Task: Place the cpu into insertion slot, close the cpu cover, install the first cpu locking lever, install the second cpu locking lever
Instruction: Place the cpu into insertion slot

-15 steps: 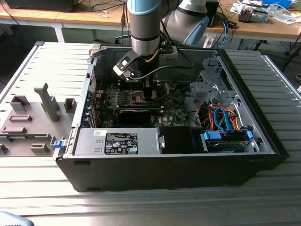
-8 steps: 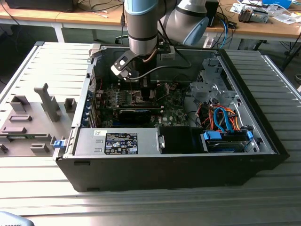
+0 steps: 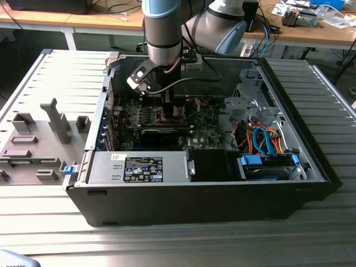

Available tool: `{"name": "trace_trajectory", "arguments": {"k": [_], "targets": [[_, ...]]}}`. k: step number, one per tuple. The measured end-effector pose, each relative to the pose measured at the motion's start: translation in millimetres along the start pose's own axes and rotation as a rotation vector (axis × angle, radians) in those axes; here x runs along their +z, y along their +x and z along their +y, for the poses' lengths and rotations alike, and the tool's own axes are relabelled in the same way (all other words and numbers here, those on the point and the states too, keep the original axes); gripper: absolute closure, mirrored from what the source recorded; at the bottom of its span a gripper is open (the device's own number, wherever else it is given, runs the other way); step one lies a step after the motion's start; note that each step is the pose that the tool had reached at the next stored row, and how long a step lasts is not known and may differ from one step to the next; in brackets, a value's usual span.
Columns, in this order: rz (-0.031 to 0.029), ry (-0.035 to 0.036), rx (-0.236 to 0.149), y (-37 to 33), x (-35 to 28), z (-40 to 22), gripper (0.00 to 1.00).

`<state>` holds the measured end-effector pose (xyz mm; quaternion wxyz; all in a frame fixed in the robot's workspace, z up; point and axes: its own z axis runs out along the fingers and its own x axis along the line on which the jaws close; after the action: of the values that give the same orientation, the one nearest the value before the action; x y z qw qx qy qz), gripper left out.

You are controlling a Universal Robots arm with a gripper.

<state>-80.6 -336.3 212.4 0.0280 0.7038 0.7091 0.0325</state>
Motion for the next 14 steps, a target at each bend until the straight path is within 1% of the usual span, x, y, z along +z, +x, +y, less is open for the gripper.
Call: {"name": "trace_trajectory", "arguments": {"k": [2,4,5,7,12,14], "targets": [[-0.0081,0.0,-0.001,3.3,1.0,-0.5,0.46],[-0.0151,0.0001,-0.001,6.4,2.1,-0.7,0.46],[-0.0175,0.0,-0.001,7.5,2.7,-0.9,0.46],[-0.0186,0.0001,-0.002,7.9,3.8,-1.4,0.46],[-0.019,0.0001,-0.001,7.9,7.5,-3.5,0.46],[-0.0227,0.0001,-0.002,7.9,9.2,-3.8,0.46]]}}
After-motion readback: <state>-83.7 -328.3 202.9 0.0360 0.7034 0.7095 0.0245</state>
